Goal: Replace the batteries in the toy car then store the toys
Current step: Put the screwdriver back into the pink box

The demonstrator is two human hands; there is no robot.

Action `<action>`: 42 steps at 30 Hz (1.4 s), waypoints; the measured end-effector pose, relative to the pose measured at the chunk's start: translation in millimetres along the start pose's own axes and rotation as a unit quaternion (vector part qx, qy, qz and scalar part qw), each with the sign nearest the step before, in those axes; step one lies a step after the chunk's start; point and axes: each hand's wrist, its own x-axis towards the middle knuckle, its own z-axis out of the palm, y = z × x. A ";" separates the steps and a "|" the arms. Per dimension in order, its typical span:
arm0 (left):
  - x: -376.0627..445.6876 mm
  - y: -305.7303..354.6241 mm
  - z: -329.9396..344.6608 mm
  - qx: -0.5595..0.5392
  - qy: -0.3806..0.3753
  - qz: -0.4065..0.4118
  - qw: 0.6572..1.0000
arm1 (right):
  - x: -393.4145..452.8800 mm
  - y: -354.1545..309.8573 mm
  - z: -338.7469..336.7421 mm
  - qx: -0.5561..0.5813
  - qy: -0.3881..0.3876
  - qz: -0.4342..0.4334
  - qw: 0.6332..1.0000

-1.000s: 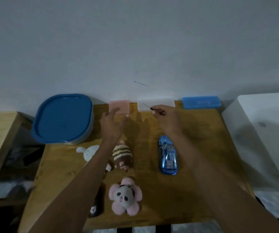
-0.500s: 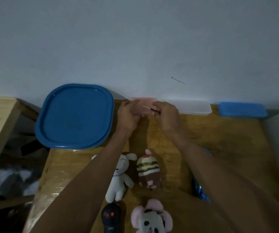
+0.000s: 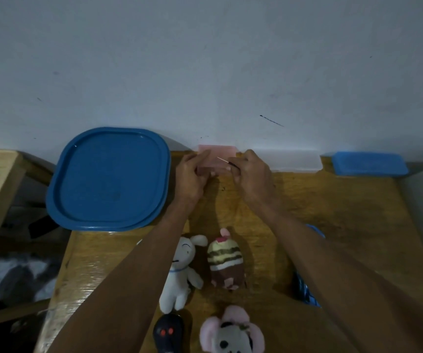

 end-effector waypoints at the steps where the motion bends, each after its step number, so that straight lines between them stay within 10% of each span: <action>1: -0.3 0.3 0.0 -0.005 0.005 0.006 1.000 | 1.0 0.0 -0.7 0.006 0.011 0.003 1.000; 23: -2.5 -0.3 -6.9 0.052 0.022 0.059 0.997 | 33.9 -5.7 -12.1 0.066 0.140 0.069 0.986; 37: -0.6 0.2 -7.2 0.023 0.010 0.060 0.998 | 24.4 -14.3 36.5 -0.002 -0.040 0.201 0.979; 42: -2.1 0.6 -6.8 0.013 0.006 0.059 0.998 | 14.7 -15.3 17.1 0.081 0.081 0.163 0.980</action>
